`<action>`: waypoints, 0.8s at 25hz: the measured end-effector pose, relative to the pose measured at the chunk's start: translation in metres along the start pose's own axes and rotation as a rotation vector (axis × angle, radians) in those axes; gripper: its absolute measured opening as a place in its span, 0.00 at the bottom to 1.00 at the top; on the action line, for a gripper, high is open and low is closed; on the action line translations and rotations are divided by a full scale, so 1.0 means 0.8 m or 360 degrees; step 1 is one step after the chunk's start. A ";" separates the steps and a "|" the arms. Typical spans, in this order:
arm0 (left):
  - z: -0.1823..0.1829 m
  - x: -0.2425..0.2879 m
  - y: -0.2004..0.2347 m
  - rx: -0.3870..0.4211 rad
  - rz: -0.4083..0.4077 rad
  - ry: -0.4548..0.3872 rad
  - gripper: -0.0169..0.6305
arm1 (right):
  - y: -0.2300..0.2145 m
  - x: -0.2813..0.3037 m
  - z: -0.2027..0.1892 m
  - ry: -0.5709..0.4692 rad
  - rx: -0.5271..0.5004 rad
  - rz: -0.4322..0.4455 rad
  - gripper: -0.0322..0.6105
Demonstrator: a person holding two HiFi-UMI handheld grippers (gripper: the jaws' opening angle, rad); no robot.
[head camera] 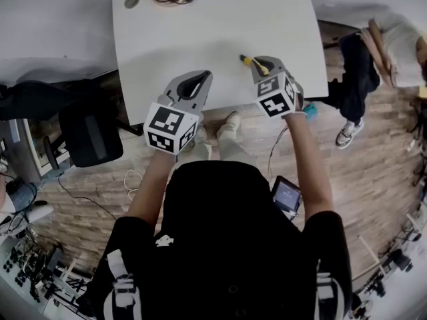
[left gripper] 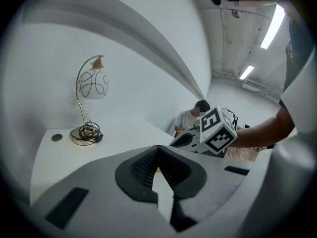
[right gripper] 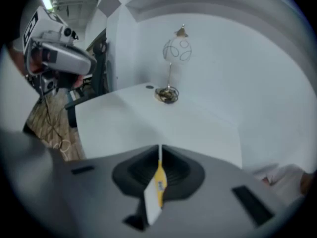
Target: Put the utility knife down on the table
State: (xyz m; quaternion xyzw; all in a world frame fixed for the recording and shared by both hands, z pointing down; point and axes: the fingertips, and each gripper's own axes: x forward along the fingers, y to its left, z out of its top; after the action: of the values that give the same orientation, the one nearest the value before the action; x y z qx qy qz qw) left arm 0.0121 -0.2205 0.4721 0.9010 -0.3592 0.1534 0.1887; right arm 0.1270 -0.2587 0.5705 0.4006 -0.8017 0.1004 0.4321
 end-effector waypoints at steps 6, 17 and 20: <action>0.026 -0.004 0.001 0.0048 -0.0005 -0.0063 0.05 | -0.006 -0.058 0.058 -0.0236 0.0130 -0.0064 0.10; 0.094 -0.031 -0.017 0.0254 -0.0060 -0.0211 0.05 | -0.026 -0.173 0.128 -0.0616 0.0293 -0.0255 0.10; 0.111 -0.043 -0.020 0.0299 -0.0052 -0.0251 0.05 | -0.022 -0.199 0.144 -0.0693 0.0279 -0.0281 0.10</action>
State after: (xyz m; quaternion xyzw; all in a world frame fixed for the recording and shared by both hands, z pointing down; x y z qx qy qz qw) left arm 0.0120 -0.2292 0.3756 0.9297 -0.3423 0.1118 0.0772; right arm 0.1178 -0.2400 0.3744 0.5170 -0.8261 0.0427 0.2199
